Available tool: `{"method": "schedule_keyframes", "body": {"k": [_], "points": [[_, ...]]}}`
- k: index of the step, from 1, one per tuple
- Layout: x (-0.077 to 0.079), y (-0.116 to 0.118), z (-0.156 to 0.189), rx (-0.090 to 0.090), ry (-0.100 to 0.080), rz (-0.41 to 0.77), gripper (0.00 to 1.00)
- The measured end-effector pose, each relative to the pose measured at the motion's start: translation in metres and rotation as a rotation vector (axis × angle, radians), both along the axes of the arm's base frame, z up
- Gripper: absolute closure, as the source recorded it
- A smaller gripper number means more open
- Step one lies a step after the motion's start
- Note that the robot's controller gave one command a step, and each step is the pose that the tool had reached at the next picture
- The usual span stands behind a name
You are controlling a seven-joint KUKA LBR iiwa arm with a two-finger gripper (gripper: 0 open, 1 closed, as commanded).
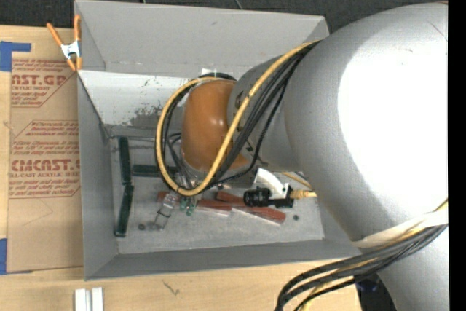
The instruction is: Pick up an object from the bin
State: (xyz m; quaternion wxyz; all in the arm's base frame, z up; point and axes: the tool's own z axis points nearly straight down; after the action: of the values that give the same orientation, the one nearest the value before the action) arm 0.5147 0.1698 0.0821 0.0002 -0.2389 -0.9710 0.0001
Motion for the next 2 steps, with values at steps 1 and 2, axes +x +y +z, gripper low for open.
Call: {"method": "schedule_keyframes", "body": {"k": [1, 2], "points": [[0.008, -0.006, -0.005, -0.002, 0.004, 0.001, 0.0], [0.023, -0.041, -0.012, 0.0, 0.0, -0.039, 1.0]]}}
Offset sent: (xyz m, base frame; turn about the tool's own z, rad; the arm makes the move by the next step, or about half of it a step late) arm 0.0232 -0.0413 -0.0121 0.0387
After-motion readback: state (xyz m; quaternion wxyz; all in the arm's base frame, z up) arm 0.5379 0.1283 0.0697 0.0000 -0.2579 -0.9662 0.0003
